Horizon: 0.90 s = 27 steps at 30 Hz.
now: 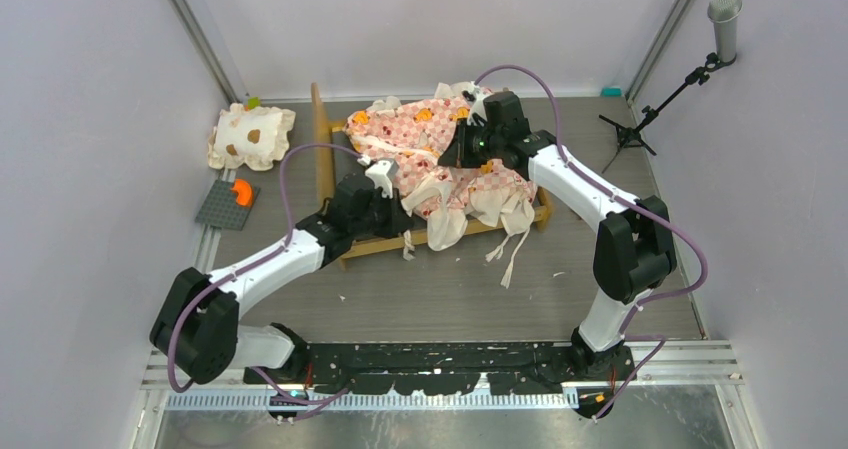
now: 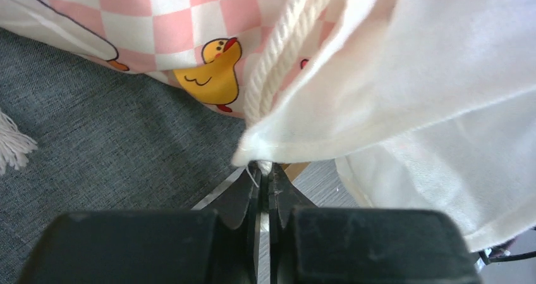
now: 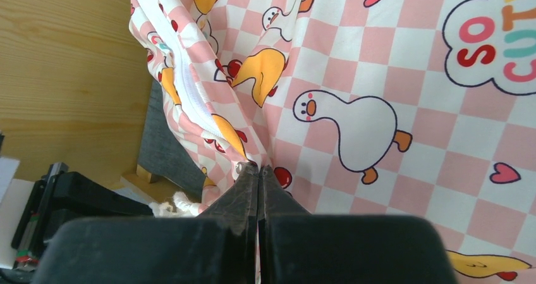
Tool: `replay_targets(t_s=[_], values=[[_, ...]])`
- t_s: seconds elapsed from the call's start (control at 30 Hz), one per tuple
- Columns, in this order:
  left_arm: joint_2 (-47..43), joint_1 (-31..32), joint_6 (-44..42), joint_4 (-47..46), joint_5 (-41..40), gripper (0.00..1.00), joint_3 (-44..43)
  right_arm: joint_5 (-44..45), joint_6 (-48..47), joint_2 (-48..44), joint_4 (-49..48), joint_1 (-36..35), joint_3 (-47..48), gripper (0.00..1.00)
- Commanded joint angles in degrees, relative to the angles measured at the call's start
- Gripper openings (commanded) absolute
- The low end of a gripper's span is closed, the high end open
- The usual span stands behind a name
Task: Set up the pet bed
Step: Cross the ropes on the bed frame.
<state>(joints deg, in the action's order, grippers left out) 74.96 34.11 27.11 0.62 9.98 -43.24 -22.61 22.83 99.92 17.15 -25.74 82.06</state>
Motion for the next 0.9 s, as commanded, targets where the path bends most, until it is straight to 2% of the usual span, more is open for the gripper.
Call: replay_targets(t_s=[0.0, 0.07, 0.17, 0.4, 0.77, 0.87], values=[[-2.54, -0.18, -0.53, -0.87, 2.20, 0.01, -2.91, -0.69, 0.00, -0.41, -1.85, 0.29, -0.05, 0.01], [-2.93, -0.18, -1.43, 2.16, 2.09, 0.00, -4.69, -0.47, -0.40, -0.78, -1.81, 0.36, -0.05, 0.02], [-3.01, -0.25, -3.58, 7.35, 0.89, 0.00, -8.04, 1.05, -1.22, -1.73, -1.39, 0.34, -0.12, 0.10], [0.80, -0.27, -9.73, 22.58, -2.34, 0.00, -19.42, 3.45, -2.72, -6.38, -1.22, 0.34, -0.53, 0.37], [5.77, -0.93, -16.61, 43.29, -5.52, 0.00, -34.28, 4.54, -2.02, -22.22, -6.10, 0.37, -9.97, 0.40], [6.02, -1.58, -17.42, 45.48, -5.76, 0.00, -36.22, 1.61, -1.48, -26.18, -7.13, 0.38, -12.67, 0.34]])
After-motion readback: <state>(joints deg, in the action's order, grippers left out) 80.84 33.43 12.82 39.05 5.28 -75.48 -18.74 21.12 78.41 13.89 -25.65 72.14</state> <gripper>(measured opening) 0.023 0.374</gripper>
